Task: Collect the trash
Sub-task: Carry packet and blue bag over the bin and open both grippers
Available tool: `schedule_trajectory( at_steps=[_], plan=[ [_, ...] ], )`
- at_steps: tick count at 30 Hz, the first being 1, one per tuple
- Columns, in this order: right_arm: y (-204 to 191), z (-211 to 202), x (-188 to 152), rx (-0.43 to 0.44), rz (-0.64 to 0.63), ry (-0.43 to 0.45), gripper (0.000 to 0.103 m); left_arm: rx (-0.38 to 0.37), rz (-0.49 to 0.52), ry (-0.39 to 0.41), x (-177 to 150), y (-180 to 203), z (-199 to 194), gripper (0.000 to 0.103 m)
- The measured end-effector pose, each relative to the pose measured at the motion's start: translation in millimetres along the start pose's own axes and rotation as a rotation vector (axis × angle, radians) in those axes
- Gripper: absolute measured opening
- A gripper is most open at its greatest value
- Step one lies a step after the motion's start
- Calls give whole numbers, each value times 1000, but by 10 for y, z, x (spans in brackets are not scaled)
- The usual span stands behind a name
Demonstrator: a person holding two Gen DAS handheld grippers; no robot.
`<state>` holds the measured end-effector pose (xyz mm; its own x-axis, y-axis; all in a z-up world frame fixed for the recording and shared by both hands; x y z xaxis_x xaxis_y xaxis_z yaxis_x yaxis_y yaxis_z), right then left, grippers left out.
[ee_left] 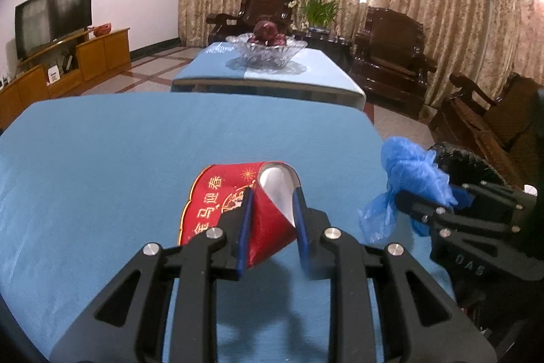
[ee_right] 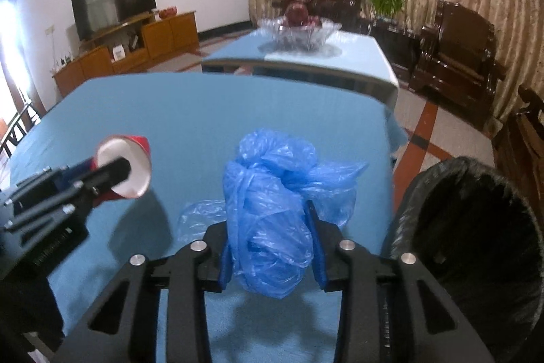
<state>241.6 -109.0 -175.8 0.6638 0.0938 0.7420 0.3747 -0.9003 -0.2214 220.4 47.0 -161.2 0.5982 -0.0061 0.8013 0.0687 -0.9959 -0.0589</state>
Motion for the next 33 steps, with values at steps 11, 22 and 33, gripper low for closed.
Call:
schedule_trajectory(
  at_steps=[11, 22, 33],
  plan=[
    [239, -794, 237, -44, 18, 131, 36, -78, 33, 65, 190, 520, -373, 22],
    [912, -1525, 67, -175, 81, 187, 36, -220, 103, 109, 233, 1514, -747, 22],
    [1601, -1883, -171, -284, 148, 189, 36, -341, 176, 107, 93, 2429, -869, 22]
  ],
)
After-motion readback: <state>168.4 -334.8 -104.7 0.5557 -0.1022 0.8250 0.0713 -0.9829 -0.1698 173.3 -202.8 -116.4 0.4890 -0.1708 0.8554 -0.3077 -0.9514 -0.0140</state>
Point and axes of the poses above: each gripper's, at about its wrist camera, not at the fingertips, and z roughly the way its jaws point, y to its right, x to its top, the point moved 7 cm from there along z, roughly the way its jaws point, and after that the axes turned 15 degrees about x, right-handed, at the moved point
